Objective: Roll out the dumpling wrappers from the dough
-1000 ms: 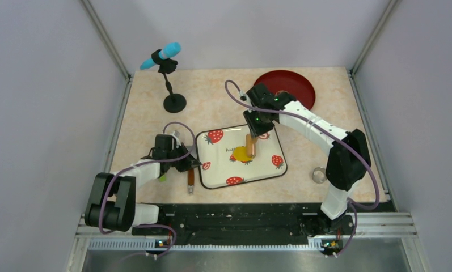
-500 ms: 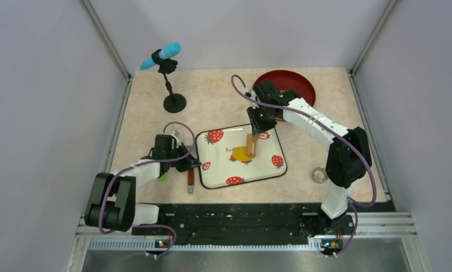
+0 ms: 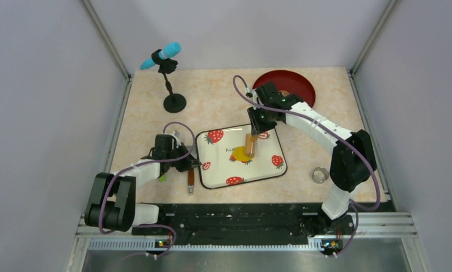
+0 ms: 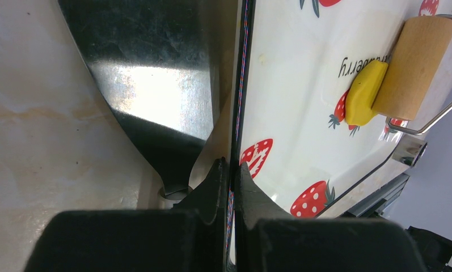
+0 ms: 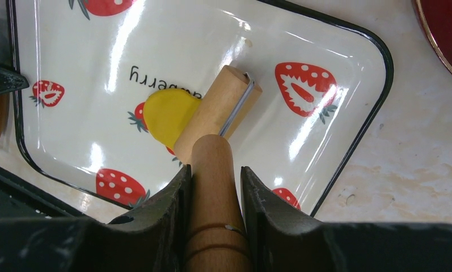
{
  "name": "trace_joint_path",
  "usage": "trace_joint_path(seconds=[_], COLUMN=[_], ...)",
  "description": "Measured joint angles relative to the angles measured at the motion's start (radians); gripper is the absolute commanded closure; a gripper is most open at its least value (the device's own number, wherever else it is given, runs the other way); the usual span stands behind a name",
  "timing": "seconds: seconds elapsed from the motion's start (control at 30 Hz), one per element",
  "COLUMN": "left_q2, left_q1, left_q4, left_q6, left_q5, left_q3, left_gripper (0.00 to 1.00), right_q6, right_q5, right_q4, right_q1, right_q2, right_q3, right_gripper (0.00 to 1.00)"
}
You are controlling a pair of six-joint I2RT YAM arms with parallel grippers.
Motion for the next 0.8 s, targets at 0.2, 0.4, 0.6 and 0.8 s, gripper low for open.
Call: trace_joint_path(seconds=[0.2,0.4,0.6,0.8], left_q2=[0.0,0.0,0.0,0.0], left_q1=[0.0,0.0,0.0,0.0], left_q4=[0.0,0.0,0.0,0.0], left_q6=[0.0,0.0,0.0,0.0], left_q5=[0.0,0.0,0.0,0.0], left_q3=[0.0,0.0,0.0,0.0], left_gripper=[1.0,1.0,1.0,1.0], right_q6=[0.008,0.03,0.073,0.086], right_q5=[0.002,0.0,-0.024,-0.03], right_q4=[0.062,0.112,0.217,0.241], right_q1=[0.005,0.014,0.029,0.031], right_q2=[-0.022,-0.025,-0.021,-0.019], right_q3=[-0.042,-0.058,-0.095,-0.103], right_gripper=[1.0,1.0,1.0,1.0])
